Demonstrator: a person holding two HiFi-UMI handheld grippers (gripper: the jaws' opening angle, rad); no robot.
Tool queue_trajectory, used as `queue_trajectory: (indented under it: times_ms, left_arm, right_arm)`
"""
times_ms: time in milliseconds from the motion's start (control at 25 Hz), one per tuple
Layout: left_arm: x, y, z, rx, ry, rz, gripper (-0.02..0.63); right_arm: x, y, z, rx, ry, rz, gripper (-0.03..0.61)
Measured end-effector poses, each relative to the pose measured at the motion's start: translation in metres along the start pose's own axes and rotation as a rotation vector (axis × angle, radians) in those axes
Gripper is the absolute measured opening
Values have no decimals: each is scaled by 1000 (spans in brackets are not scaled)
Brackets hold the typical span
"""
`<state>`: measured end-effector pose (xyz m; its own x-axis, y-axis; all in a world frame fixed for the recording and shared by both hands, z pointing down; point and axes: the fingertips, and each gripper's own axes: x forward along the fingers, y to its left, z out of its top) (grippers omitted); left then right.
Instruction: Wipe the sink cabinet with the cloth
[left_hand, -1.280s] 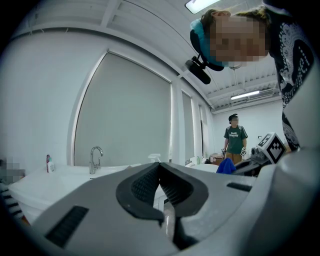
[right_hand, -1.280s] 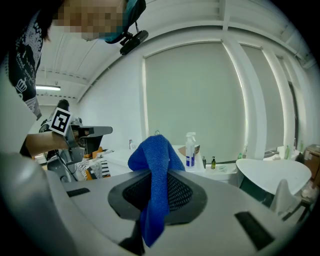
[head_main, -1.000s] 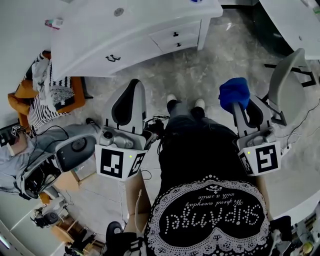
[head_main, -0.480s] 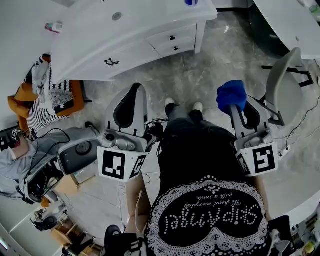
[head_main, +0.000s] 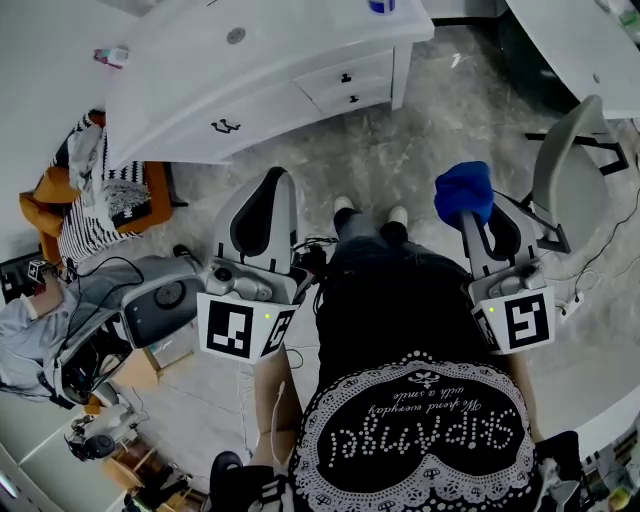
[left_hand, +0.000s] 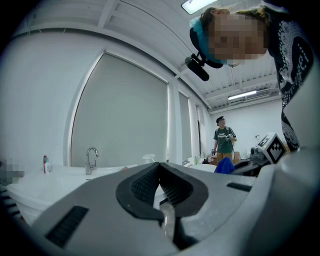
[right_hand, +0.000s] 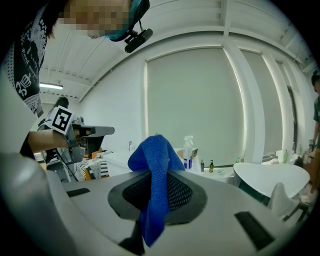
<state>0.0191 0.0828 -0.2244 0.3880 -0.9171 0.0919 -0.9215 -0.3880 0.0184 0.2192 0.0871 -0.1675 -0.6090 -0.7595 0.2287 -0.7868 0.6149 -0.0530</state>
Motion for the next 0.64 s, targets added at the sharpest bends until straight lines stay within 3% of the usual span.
queue_trajectory:
  times_ms: [640]
  left_arm:
    - [6, -1, -2, 9, 4, -31, 5]
  right_arm:
    - [-4, -3, -10, 16, 31, -26, 58]
